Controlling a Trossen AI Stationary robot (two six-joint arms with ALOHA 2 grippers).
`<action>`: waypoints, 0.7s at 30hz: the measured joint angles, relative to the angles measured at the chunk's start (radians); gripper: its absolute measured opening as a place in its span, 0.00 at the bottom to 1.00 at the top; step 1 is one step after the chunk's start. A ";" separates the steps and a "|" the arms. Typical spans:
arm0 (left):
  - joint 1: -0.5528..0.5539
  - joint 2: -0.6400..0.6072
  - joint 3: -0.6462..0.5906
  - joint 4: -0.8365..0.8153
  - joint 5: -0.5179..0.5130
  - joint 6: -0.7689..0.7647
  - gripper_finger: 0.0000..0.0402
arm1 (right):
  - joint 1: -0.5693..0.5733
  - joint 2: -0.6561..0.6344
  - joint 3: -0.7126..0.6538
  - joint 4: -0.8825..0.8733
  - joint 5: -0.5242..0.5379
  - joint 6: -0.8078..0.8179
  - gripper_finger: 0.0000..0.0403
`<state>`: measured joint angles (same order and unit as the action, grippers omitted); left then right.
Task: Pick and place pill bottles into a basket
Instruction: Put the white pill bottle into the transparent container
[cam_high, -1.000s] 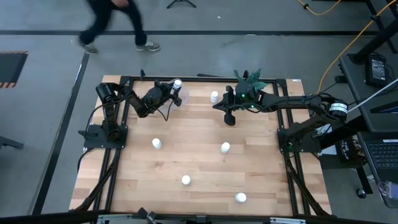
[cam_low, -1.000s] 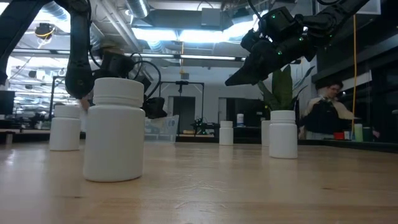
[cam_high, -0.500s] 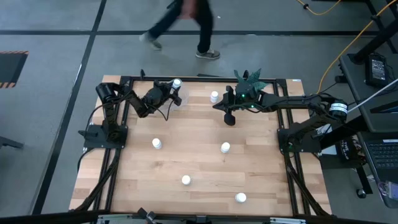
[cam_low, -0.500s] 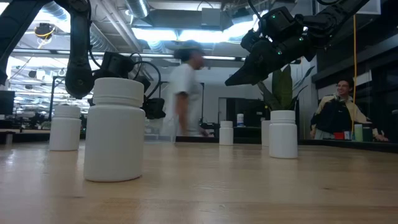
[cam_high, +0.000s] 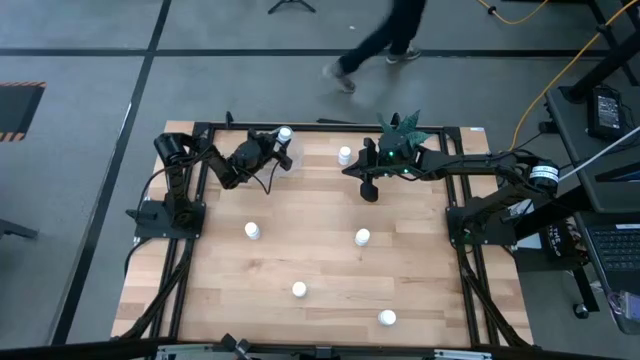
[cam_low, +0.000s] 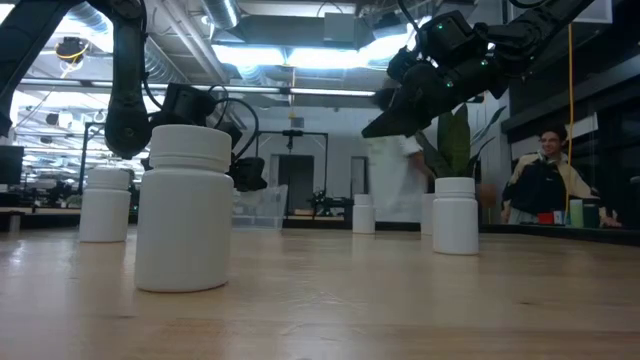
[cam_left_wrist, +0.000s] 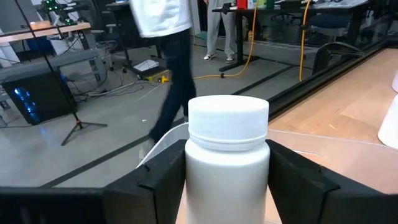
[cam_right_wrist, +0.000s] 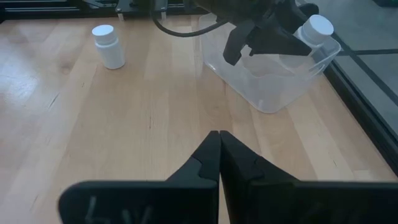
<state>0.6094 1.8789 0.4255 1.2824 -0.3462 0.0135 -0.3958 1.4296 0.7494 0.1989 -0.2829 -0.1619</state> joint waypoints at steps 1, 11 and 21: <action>0.000 0.000 0.000 0.000 0.000 0.000 0.50 | 0.000 0.000 0.000 0.000 0.000 0.000 0.02; 0.000 0.000 0.000 0.000 0.000 0.000 0.51 | 0.000 0.000 0.000 0.000 0.000 0.000 0.02; -0.003 0.000 0.000 0.031 0.000 0.046 0.51 | 0.000 0.000 0.000 0.000 0.000 0.000 0.02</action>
<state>0.6062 1.8785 0.4255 1.3135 -0.3457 0.0596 -0.3962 1.4296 0.7494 0.1989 -0.2829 -0.1619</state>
